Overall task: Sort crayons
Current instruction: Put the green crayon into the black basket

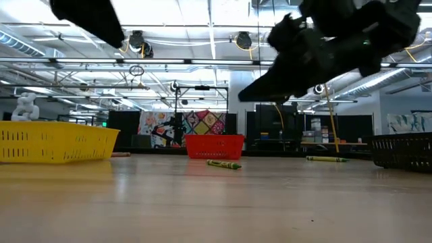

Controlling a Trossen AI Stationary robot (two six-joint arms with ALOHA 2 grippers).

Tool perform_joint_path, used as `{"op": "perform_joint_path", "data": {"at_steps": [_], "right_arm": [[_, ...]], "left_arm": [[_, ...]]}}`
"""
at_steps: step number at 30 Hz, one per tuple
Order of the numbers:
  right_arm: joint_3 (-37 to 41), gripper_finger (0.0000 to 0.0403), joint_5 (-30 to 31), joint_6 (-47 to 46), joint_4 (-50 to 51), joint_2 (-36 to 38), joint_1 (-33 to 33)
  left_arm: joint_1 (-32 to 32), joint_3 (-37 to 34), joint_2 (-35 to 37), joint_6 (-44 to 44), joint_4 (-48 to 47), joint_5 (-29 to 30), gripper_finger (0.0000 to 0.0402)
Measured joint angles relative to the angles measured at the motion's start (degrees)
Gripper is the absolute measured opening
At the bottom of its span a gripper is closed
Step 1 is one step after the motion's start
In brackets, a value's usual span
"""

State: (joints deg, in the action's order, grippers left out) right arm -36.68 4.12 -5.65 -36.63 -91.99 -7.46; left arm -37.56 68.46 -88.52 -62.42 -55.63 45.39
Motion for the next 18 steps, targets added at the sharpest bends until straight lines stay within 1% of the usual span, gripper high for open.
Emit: {"op": "perform_joint_path", "data": {"at_steps": [3, 6, 8, 10, 12, 15, 18], "right_arm": [[-5.72, 0.0099, 2.27, -2.3, 5.85, -4.74, -0.29], [-12.73, 0.0139, 4.93, -4.49, 15.61, -9.62, -0.47], [-17.46, 0.016, 6.74, -6.81, 22.62, -12.59, -0.48], [-21.5, 0.0174, 9.31, -9.98, 28.19, -15.21, -0.46], [-24.56, 0.0181, 11.02, -11.89, 31.61, -17.65, -0.45], [-27.39, 0.0184, 11.08, -13.37, 34.82, -20.89, -0.44], [-28.42, 0.0175, 11.19, -14.85, 35.72, -22.43, -0.52]], "left_arm": [[0.6, -0.85, -2.6, -0.64, 1.18, 10.74, 0.0171], [1.59, -1.3, -4.59, -10.0, 1.53, 23.87, 0.0171], [2.31, -1.3, -5.42, -14.28, 1.72, 29.15, 0.0171], [2.94, -1.31, -6.16, -14.87, 1.73, 31.07, 0.0171], [3.58, -1.35, -6.53, -14.4, 1.97, 31.33, 0.0171], [4.03, -1.35, -6.73, -12.74, 2.8, 31.38, 0.0171], [4.22, -1.35, -6.74, -11.03, 4.07, 31.44, 0.0171]]}}
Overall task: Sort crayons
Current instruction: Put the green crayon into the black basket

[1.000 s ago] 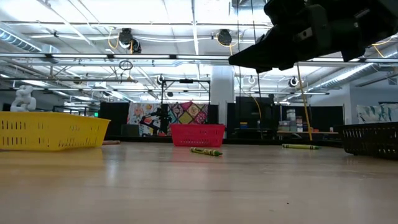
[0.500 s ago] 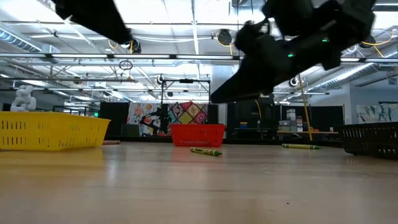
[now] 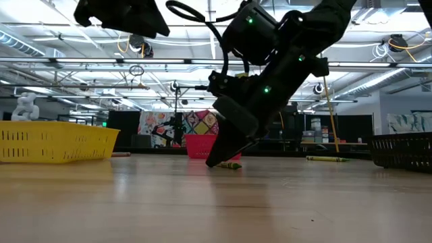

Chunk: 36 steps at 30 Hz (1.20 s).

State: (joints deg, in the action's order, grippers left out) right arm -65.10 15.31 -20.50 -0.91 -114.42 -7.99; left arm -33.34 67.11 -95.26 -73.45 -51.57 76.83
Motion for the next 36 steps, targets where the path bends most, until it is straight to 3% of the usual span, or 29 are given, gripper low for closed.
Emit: {"op": "perform_joint_path", "data": {"at_steps": [4, 10, 17, 21, 27, 31, 36], "right_arm": [[-0.24, 0.0133, 0.6, -0.41, 3.82, -0.33, 0.0], [-0.16, 0.0013, 3.34, -0.91, 14.68, 0.47, -1.25], [0.51, 0.0004, 9.62, -8.76, 32.79, 12.0, -8.99], [0.16, 0.0003, 15.32, -23.67, 50.09, 22.53, -15.38], [3.18, 0.0003, 14.96, -55.55, 69.91, 35.34, -25.18], [12.08, 0.0003, 12.69, -72.62, 68.96, 42.44, -29.71], [25.08, 0.0004, 8.43, -85.61, 63.48, 49.05, -30.47]], "left_arm": [[0.0, 0.0, 0.0, 3.24, 1.38, 0.12, 0.0171], [-0.01, 0.0, 0.0, 3.82, 1.71, 0.08, 0.0171], [-0.55, 0.0, 0.0, 3.86, 1.35, -0.06, 0.0171], [-0.59, 0.0, -0.91, 3.89, 1.33, -0.06, 0.0171], [-0.59, 0.0, -4.02, 3.75, 1.45, 0.21, 0.0171], [-0.59, 0.0, -5.71, 3.39, 1.66, 0.6, 0.0171], [-0.59, 0.0, -6.84, 3.33, 1.79, 1.28, 0.0171]]}}
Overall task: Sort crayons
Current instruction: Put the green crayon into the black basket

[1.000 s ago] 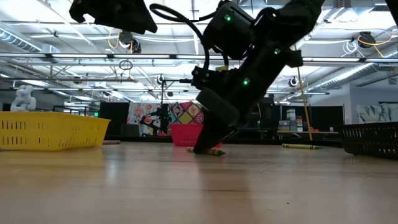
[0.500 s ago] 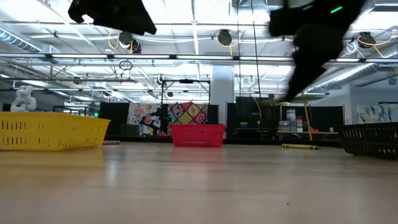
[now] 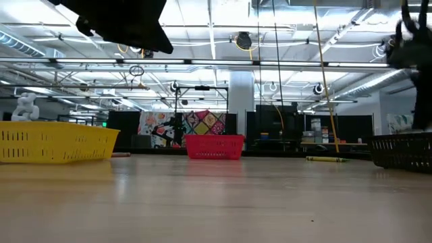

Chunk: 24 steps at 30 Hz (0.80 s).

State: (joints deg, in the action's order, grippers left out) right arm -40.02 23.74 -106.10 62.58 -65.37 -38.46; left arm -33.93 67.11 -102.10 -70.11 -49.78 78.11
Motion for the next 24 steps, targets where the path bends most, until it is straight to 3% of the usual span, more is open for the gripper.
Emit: {"op": "perform_joint_path", "data": {"at_steps": [7, 12, 18, 21, 24], "right_arm": [[6.33, 0.0007, 0.02, -5.29, -4.84, 3.5, 1.25], [6.33, 0.0056, -0.02, -3.2, -4.82, 3.4, 1.69], [4.65, 0.0129, 0.03, 3.12, -3.66, 3.79, 1.69], [1.34, 0.0141, 1.67, 7.03, -3.71, 3.56, 1.68], [-2.34, 0.0139, 7.04, 13.46, -4.82, 2.77, 1.58]], "left_arm": [[0.0, 0.0, -0.38, 0.01, -0.02, 0.41, 0.0171], [0.0, 0.0, -0.38, 0.03, -0.04, 1.21, 0.0171], [0.0, 0.0, -0.38, 0.03, -0.02, 1.25, 0.0171], [0.0, 0.0, -0.38, 0.01, 0.03, 1.25, 0.0171], [0.0, 0.0, -0.38, 0.03, 1.17, 1.25, 0.0171]]}}
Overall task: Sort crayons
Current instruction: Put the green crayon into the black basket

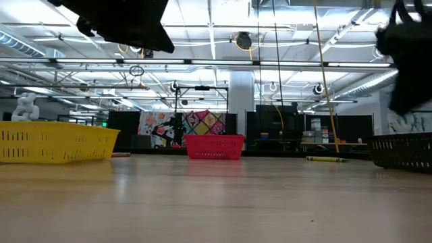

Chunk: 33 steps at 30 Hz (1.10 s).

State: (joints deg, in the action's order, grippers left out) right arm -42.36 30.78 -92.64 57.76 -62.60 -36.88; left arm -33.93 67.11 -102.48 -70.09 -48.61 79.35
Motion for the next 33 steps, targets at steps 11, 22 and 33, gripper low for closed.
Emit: {"op": "perform_joint_path", "data": {"at_steps": [11, 22, 33], "right_arm": [[-2.92, 0.0119, 12.61, 39.95, -38.27, -10.39, -1.04], [-6.62, 0.0118, -4.93, 39.91, -46.29, -21.14, -4.48], [-15.62, 0.0118, -23.45, 12.65, -19.53, -21.12, -6.0]], "left_arm": [[-2.3, 0.77, 0.02, 8.92, 6.28, -6.5, 0.0171], [-6.82, 0.96, 0.04, 23.06, 14.31, -8.78, 0.0171], [-5.36, 0.96, 0.04, 22.52, 15.72, -6.21, 0.0171]]}}
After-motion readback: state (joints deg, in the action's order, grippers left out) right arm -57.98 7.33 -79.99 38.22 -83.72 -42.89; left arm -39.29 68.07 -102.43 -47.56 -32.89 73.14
